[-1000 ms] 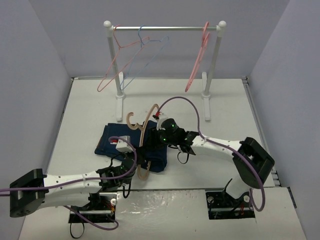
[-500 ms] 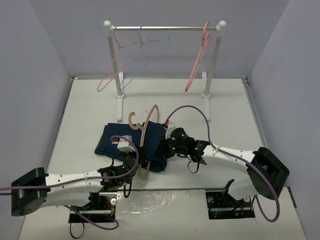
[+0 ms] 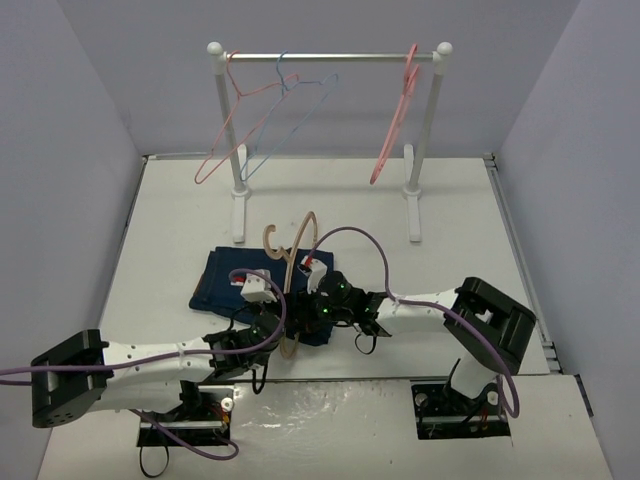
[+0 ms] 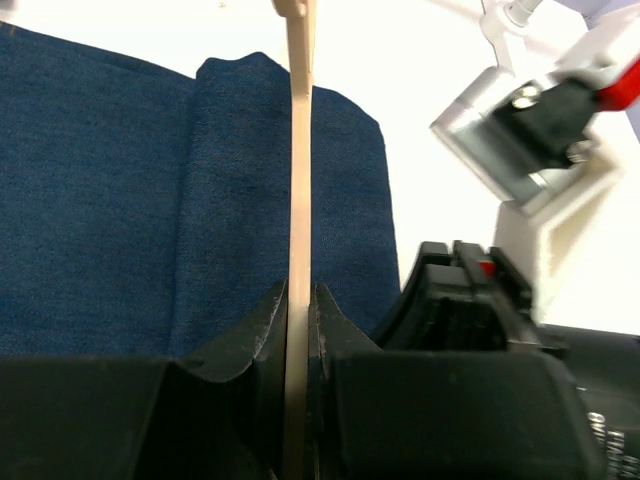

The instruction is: Place the trousers on the hanger

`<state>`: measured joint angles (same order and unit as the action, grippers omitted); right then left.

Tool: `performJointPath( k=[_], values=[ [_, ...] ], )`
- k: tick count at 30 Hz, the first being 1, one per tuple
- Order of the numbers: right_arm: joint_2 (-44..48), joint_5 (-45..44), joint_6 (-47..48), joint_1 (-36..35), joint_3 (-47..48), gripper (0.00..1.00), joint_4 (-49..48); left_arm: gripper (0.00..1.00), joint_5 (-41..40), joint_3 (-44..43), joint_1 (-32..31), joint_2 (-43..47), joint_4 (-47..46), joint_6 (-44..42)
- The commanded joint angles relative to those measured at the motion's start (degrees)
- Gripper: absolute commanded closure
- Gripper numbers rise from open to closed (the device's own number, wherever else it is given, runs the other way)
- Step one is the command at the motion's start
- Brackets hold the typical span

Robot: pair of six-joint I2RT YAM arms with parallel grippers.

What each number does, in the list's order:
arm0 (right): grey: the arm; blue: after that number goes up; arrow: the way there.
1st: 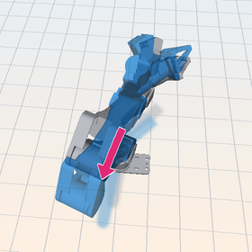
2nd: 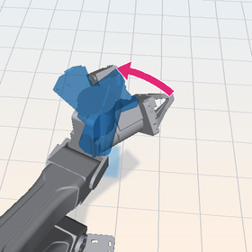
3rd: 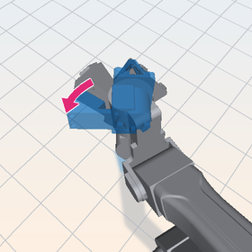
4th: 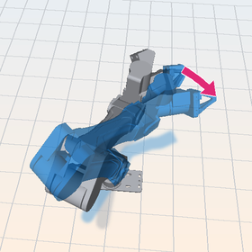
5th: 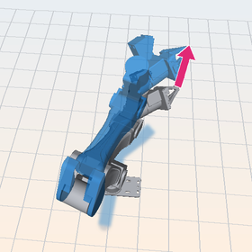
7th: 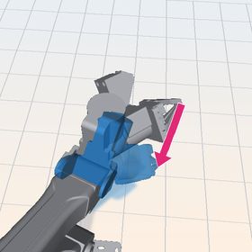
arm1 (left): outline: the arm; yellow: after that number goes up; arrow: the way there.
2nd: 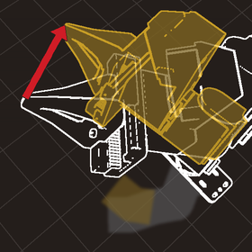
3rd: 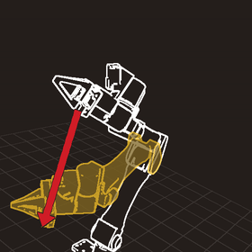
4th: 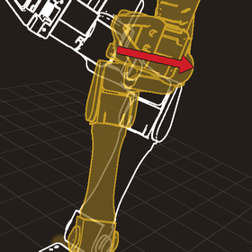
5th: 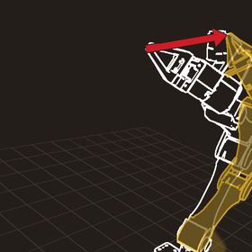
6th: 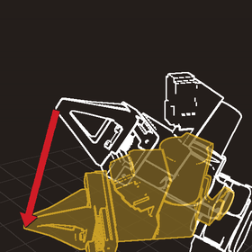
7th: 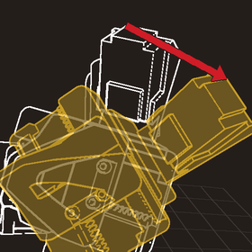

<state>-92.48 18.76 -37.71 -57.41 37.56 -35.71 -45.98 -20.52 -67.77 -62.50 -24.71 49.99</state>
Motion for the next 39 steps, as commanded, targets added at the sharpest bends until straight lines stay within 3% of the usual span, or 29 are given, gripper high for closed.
performJointPath(
  k=[1,4,7,14,27,39],
  values=[
    [6.2,-4.3,3.7,-0.2,4.3,0.93,3.7,1.0,-0.4,-4.4,-0.3,1.9,-4.3,0.9],
    [11.6,-9.8,7.4,0.2,6.2,0.89,12.4,1.0,-1.3,-4.2,-0.2,2.7,-2.7,0.7],
    [16.9,-13.3,11.3,1.5,8.0,0.79,22.1,1.0,-1.4,-4.2,-0.2,2.9,-1.5,-1.5],
    [25.6,-8.4,20.1,8.2,10.1,0.41,29.5,1.0,-1.4,-3.5,-0.1,3.6,-0.4,-2.8],
    [11.3,1.0,42.0,12.6,25.4,0.41,22.6,1.0,0.8,-8.1,-0.1,1.6,1.1,-4.4],
    [2.8,8.1,46.8,13.6,27.8,0.38,17.0,1.0,1.7,-11.3,0.0,0.1,1.8,-5.1]
  ],
)
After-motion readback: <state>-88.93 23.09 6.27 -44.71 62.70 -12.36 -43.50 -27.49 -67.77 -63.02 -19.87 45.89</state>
